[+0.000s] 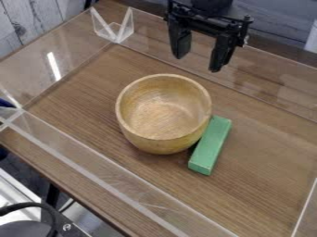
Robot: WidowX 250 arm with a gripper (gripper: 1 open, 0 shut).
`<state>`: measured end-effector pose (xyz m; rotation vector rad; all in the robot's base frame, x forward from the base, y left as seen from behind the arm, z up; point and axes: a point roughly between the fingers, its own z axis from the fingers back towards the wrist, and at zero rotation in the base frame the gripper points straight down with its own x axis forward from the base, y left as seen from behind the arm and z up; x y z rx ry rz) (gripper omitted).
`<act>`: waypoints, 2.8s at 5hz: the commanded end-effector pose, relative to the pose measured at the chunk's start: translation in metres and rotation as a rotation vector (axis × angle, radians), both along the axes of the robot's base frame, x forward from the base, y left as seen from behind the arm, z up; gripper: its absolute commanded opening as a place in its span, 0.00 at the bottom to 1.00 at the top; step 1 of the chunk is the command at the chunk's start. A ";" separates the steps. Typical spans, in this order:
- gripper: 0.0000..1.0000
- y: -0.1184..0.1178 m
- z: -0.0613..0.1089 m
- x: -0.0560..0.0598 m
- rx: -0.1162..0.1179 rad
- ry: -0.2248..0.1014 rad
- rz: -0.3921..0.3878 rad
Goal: Put the green block in the brown bowl
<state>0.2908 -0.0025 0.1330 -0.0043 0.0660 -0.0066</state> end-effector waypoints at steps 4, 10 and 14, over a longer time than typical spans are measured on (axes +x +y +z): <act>1.00 -0.051 -0.028 -0.016 0.043 -0.022 -0.033; 1.00 -0.064 -0.072 -0.029 -0.016 -0.019 -0.031; 1.00 -0.071 -0.078 -0.025 -0.053 -0.013 0.002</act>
